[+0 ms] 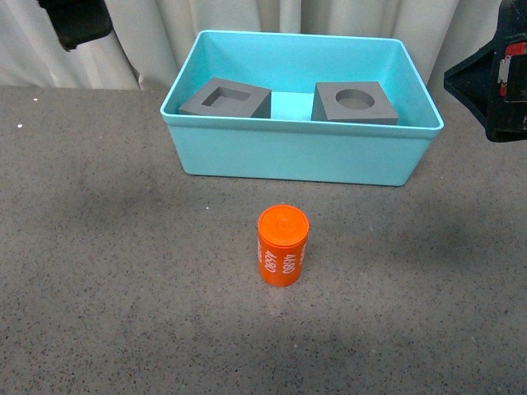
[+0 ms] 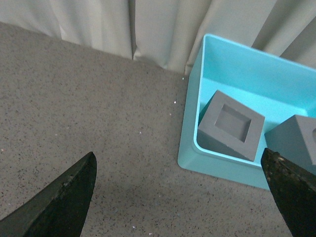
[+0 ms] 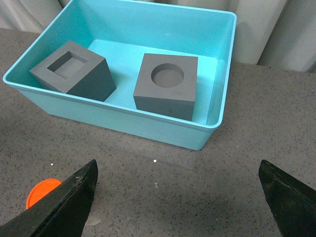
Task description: Place gray and orange parts in blue box
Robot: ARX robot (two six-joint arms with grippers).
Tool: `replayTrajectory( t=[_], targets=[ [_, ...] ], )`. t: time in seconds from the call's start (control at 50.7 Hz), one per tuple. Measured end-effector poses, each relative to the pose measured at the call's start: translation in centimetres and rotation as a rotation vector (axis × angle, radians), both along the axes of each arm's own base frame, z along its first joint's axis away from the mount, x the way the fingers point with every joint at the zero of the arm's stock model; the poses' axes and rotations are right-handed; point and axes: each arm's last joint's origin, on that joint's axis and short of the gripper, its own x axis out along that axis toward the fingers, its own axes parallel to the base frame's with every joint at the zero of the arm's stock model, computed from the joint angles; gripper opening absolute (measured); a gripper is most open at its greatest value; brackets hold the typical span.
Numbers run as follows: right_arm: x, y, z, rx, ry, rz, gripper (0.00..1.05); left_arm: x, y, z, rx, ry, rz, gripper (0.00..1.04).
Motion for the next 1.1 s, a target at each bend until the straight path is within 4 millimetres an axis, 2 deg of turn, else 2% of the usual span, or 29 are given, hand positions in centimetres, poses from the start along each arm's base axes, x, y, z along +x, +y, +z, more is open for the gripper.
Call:
replayTrajectory(
  t=[0.118,0.177,0.335,0.591,0.729,0.907,0.986,1.045,1.104],
  targets=[
    [0.0,0.0,0.0,0.0,0.0,0.0,0.95,-2.1,0.6,0.2,-0.035,-0.058,0.034,0.98],
    [0.0,0.0,0.0,0.0,0.0,0.0,0.95,-3.7,1.0,0.1,-0.042,-0.084,0.08,0.98],
    [0.0,0.0,0.0,0.0,0.0,0.0,0.95,-7.1,2.1,-0.9,-0.022,-0.102,0.144,0.98],
    [0.0,0.0,0.0,0.0,0.0,0.0,0.95,-11.4,3.5,-3.2,0.015,-0.076,0.209,0.98],
    [0.0,0.0,0.0,0.0,0.0,0.0,0.95,-13.1,4.5,-4.1,0.037,-0.039,0.252,0.98],
    [0.0,0.0,0.0,0.0,0.0,0.0,0.95,-14.1,5.0,-4.5,0.04,-0.023,0.275,0.98],
    [0.0,0.0,0.0,0.0,0.0,0.0,0.95,-14.3,5.4,-5.0,0.026,-0.185,0.055,0.83],
    [0.0,0.0,0.0,-0.001,0.001,0.0,0.95,-14.4,5.5,-3.1,0.101,-0.359,-0.056,0.7],
    [0.0,0.0,0.0,0.0,0.001,0.0,0.95,-14.8,5.8,-2.6,0.164,-0.399,-0.097,0.56]
  ],
)
